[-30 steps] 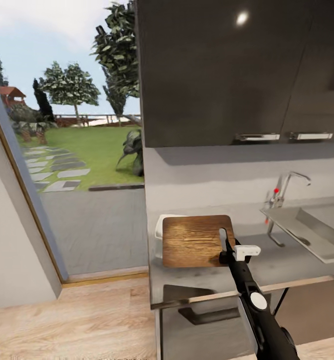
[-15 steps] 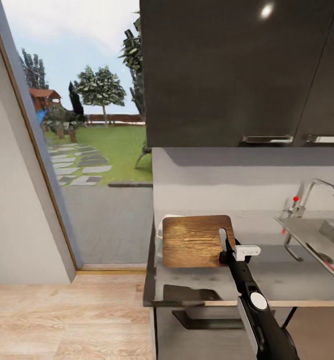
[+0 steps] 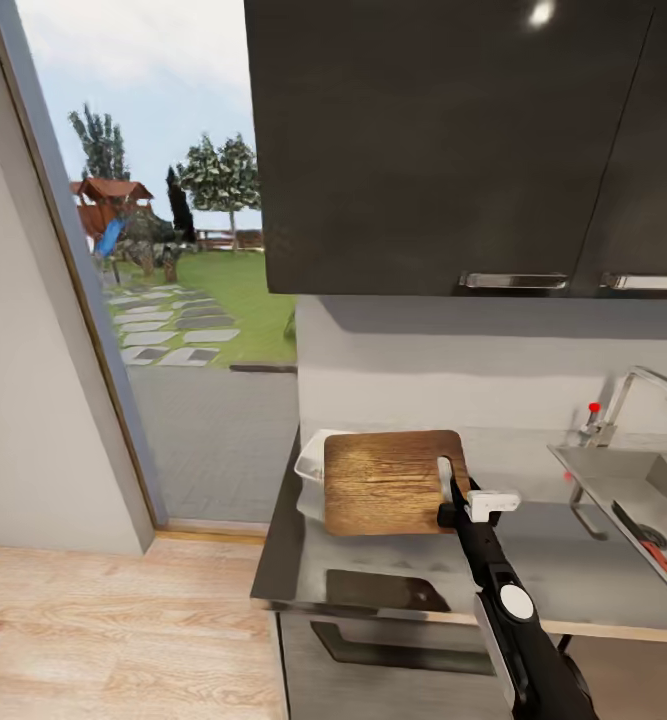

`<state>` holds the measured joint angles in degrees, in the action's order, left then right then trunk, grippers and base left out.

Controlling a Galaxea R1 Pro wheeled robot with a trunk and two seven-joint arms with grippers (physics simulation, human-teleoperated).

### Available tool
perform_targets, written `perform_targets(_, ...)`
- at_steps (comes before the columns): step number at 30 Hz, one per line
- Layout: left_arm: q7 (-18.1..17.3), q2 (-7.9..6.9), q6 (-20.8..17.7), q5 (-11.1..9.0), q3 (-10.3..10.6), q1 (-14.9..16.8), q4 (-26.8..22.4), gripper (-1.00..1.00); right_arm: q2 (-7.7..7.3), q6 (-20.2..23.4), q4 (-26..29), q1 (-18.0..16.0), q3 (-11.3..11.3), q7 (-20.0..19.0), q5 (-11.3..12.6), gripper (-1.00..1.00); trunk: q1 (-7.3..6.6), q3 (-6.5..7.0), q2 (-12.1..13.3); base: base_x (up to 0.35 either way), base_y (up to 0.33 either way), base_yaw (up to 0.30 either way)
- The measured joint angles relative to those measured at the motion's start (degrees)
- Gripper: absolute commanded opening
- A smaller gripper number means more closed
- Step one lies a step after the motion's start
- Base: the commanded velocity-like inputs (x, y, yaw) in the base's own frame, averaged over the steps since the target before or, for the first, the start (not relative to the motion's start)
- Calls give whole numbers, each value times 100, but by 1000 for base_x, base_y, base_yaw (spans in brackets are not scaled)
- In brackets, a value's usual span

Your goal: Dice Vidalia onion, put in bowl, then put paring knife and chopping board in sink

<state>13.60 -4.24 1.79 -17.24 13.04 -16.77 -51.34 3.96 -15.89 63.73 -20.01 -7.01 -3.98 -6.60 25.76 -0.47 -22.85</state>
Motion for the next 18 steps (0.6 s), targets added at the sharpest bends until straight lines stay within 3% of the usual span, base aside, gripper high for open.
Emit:
perform_targets(9, 0, 1, 3, 0, 0, 0, 0, 100, -2, 1, 0, 0, 0, -14, 2, -100, 0, 9, 0, 0, -307, -103)
perform_targets(18, 0, 3, 2, 0, -1, -1, -1, 100, -1, 0, -2, 0, 1, -13, 1, -100, 0, 11, 0, 0, -307, -13)
